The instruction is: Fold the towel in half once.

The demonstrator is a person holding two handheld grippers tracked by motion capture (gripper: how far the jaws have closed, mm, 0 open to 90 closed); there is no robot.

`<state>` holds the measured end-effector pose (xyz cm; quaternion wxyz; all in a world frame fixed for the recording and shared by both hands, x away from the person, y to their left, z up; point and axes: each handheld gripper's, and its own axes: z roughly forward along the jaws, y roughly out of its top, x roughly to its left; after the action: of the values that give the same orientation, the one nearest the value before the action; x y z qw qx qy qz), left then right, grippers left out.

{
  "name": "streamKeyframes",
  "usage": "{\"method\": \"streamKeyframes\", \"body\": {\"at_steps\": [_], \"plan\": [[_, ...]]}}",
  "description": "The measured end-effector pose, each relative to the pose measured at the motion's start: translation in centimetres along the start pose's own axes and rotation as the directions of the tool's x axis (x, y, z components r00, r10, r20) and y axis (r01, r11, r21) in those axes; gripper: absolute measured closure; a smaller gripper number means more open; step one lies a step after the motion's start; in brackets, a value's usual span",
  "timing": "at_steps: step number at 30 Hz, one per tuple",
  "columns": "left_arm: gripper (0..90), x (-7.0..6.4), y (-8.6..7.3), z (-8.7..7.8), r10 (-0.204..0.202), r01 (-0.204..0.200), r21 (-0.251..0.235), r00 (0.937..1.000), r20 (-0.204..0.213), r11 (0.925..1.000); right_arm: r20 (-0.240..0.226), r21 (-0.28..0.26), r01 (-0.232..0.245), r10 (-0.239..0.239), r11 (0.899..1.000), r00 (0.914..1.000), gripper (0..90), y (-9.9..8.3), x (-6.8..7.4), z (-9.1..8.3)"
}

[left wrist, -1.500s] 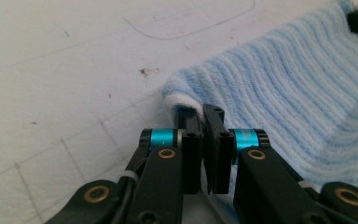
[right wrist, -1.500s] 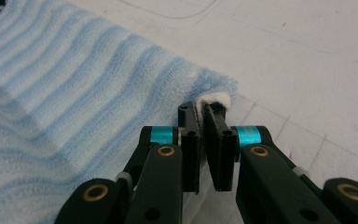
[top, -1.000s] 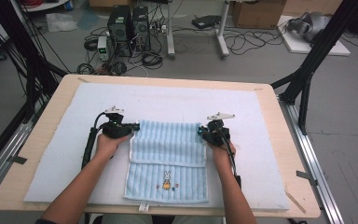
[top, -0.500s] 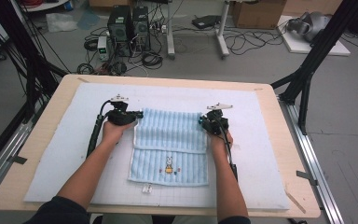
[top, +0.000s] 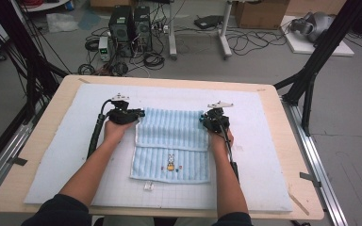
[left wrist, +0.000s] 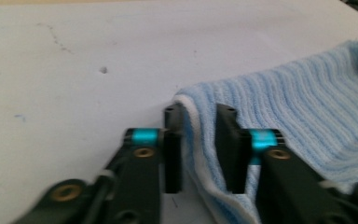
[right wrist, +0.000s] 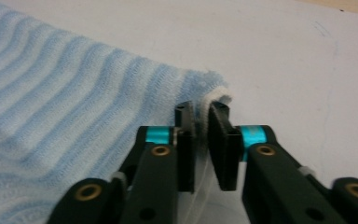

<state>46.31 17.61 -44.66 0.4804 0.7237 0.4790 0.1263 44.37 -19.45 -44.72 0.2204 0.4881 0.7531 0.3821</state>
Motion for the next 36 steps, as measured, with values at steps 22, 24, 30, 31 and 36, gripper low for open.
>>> {"method": "streamKeyframes", "body": {"at_steps": [22, 24, 30, 31, 36], "plan": [[46.7, -2.3, -2.5, -6.4, 0.065, -0.058, -0.068, 0.9926, 0.103, 0.9960, -0.128, -0.083, -0.006, -0.005, 0.996, 0.9918, 44.1, -1.7, 0.2, -8.0], [47.5, -2.4, -3.1, -7.0, 0.068, -0.060, -0.073, 0.9916, 0.110, 0.9955, -0.139, -0.079, 0.008, -0.019, 0.997, 0.9901, 44.1, -2.0, 0.5, -8.5], [48.7, -2.9, -4.6, -7.8, 0.074, -0.071, -0.029, 0.9896, 0.123, 0.9971, -0.154, -0.051, 0.038, -0.045, 0.998, 0.9870, 42.7, -3.7, 0.8, -9.4], [48.9, -3.0, -4.9, -8.0, 0.077, -0.074, -0.027, 0.9890, 0.126, 0.9969, -0.159, -0.049, 0.034, -0.042, 0.998, 0.9864, 42.5, -4.0, 0.8, -9.6], [49.2, -3.4, -6.0, -7.9, 0.084, -0.085, 0.000, 0.9861, 0.144, 0.9964, -0.188, -0.070, 0.024, -0.037, 0.997, 0.9815, 41.1, -5.5, 0.9, -10.4]]}}
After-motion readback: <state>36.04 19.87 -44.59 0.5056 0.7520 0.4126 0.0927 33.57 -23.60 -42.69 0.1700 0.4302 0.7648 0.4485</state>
